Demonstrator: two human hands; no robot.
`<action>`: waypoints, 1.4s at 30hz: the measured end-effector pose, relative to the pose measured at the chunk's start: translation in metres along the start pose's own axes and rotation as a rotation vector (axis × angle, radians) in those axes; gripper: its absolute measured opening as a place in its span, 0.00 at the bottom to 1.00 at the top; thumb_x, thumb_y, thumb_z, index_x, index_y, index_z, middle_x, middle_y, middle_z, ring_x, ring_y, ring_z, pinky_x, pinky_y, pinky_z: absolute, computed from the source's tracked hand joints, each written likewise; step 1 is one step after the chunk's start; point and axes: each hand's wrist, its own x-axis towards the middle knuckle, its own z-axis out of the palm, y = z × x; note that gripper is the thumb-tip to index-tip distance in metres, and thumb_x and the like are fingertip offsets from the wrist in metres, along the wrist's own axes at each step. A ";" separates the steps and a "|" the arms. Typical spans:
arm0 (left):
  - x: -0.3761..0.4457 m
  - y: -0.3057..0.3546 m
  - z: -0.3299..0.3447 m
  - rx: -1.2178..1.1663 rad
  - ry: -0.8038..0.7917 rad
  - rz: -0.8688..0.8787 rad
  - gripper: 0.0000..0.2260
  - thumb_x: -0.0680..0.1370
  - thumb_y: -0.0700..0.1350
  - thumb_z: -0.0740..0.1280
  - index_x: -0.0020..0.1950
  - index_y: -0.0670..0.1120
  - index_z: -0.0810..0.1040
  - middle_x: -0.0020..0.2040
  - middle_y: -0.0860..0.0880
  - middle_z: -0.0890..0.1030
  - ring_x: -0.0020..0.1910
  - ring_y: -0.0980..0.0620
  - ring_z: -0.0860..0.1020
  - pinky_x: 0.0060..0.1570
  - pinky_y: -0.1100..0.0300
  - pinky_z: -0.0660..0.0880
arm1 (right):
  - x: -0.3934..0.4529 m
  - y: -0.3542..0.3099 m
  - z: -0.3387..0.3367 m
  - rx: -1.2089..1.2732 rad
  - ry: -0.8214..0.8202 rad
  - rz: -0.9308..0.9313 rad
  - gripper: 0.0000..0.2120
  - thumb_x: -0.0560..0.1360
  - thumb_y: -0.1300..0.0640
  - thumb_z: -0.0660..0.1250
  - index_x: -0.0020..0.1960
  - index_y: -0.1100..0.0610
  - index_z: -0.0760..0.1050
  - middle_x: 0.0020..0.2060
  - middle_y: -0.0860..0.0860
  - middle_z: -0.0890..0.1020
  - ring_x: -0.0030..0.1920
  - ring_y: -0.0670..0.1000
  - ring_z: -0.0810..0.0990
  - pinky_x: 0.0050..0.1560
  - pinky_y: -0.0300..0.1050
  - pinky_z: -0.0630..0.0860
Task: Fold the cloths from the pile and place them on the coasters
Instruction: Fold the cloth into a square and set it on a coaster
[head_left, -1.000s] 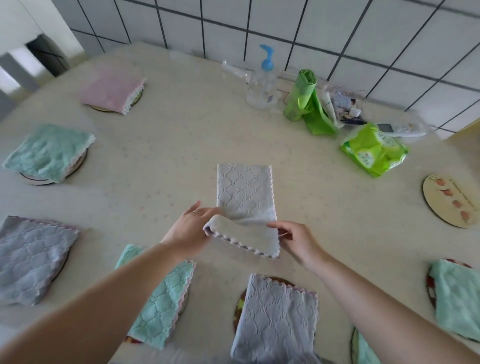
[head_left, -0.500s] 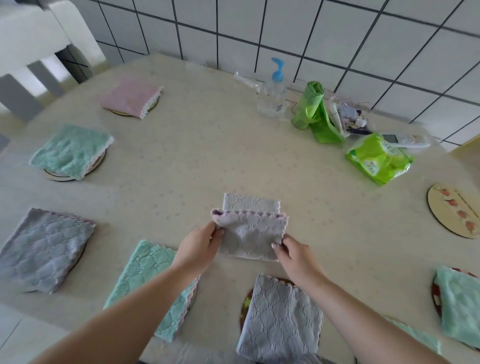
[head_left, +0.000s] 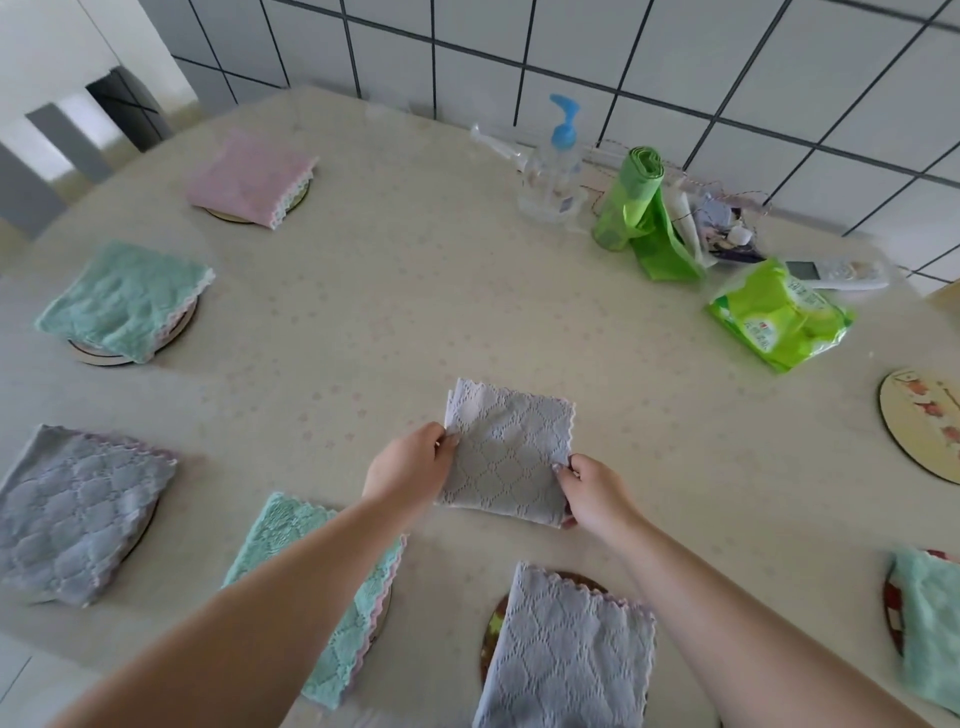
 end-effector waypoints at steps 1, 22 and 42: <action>0.002 0.001 0.000 0.013 -0.005 -0.009 0.14 0.80 0.52 0.54 0.40 0.45 0.68 0.33 0.48 0.73 0.36 0.43 0.74 0.30 0.57 0.63 | 0.001 -0.001 0.000 0.004 -0.003 0.011 0.15 0.79 0.57 0.58 0.33 0.54 0.66 0.31 0.54 0.72 0.36 0.59 0.79 0.34 0.57 0.80; -0.006 0.022 0.026 0.352 0.062 0.502 0.25 0.79 0.53 0.48 0.75 0.47 0.57 0.76 0.48 0.58 0.76 0.50 0.50 0.73 0.46 0.43 | -0.005 -0.018 0.009 -0.635 0.134 -0.567 0.26 0.78 0.54 0.56 0.75 0.55 0.54 0.76 0.52 0.51 0.76 0.52 0.48 0.74 0.52 0.46; -0.031 0.002 0.007 -0.064 0.146 -0.036 0.26 0.76 0.49 0.62 0.73 0.49 0.59 0.70 0.49 0.67 0.68 0.46 0.64 0.66 0.50 0.61 | -0.028 0.007 0.001 0.041 0.117 -0.166 0.25 0.76 0.52 0.63 0.71 0.51 0.63 0.62 0.48 0.74 0.58 0.47 0.74 0.60 0.46 0.72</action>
